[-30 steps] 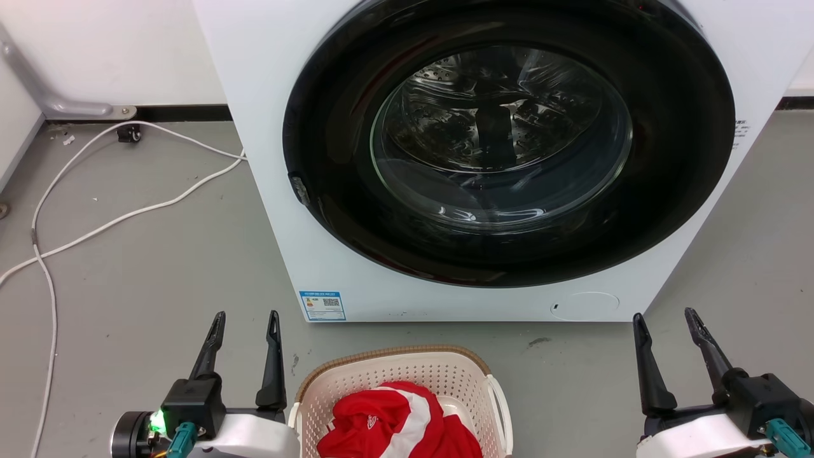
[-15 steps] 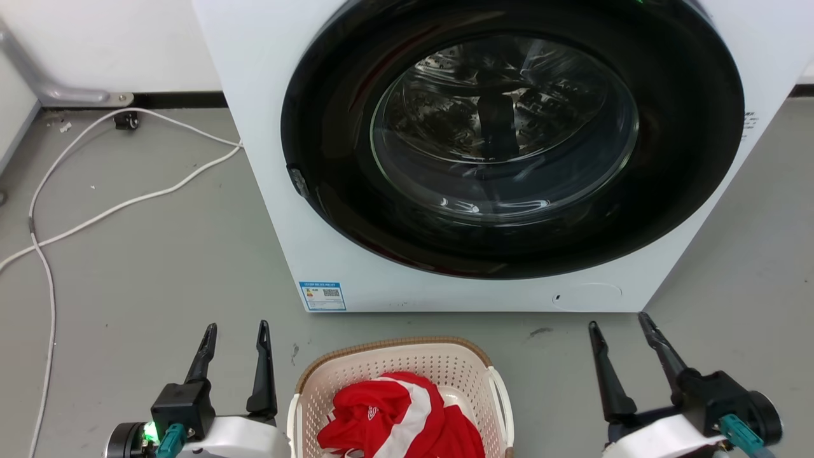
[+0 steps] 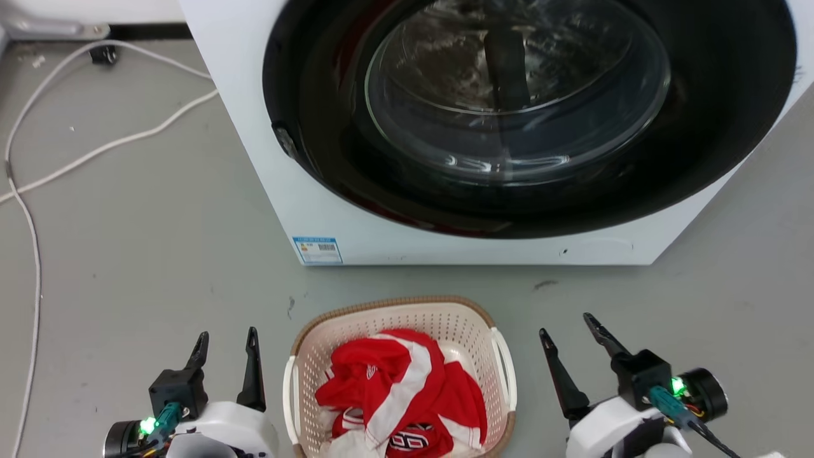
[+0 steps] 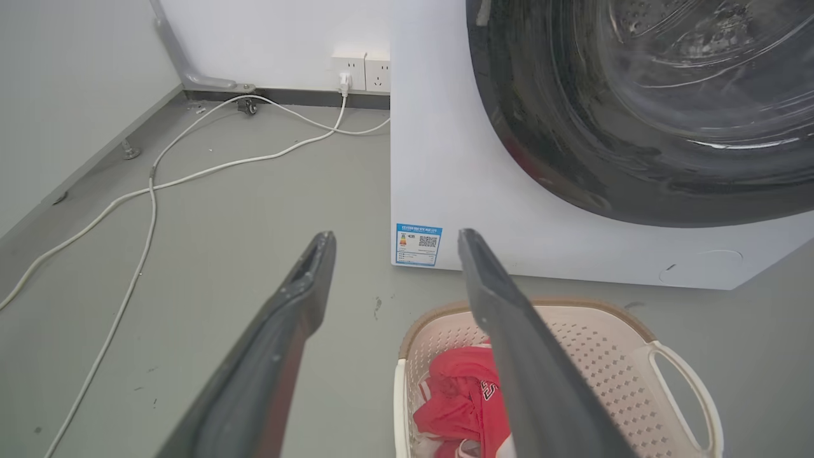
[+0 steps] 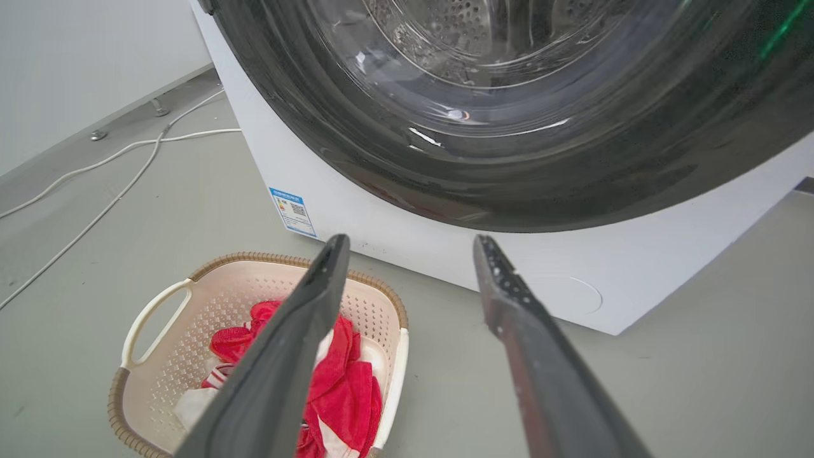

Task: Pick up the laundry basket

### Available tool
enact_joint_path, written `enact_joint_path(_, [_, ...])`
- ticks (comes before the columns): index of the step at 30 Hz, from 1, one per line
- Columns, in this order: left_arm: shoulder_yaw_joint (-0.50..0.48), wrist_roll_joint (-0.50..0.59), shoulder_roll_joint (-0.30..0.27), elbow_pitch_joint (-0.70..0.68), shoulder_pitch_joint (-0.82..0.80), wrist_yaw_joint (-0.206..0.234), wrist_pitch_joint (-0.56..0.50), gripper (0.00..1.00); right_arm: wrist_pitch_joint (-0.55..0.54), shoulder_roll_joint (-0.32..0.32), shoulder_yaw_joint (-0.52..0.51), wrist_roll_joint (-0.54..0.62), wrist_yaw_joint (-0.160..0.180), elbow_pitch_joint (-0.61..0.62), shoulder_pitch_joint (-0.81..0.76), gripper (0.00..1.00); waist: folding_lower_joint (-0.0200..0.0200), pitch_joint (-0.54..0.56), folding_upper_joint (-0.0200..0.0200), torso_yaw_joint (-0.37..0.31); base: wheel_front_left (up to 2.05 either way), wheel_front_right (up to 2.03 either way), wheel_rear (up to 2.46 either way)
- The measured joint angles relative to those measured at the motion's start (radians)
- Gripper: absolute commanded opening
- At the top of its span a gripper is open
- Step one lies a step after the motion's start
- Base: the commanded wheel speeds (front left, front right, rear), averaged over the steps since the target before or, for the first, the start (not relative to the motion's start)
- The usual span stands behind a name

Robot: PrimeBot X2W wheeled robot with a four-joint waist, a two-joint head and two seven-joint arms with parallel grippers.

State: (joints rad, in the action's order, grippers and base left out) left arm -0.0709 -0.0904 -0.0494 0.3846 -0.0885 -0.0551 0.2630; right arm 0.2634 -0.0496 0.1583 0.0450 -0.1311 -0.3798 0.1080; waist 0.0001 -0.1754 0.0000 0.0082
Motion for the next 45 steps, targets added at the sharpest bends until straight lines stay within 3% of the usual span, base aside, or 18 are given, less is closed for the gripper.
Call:
enact_joint_path(17, [-0.025, 0.034, -0.016, 0.267, -0.187, -0.050, 0.000, 1.00, 0.000, 0.000, 0.060, 0.023, 0.000, -0.330, 0.246, 1.00, 0.0001, -0.225, -0.0001, -0.005, 0.00, 0.00, 0.00])
enact_joint_path(45, [-0.007, 0.060, -0.039, 0.483, -0.423, -0.050, 0.000, 1.00, 0.000, 0.000, 0.052, 0.068, 0.000, -0.565, 0.502, 1.00, 0.0000, -0.542, -0.0001, 0.012, 0.00, 0.00, 0.00])
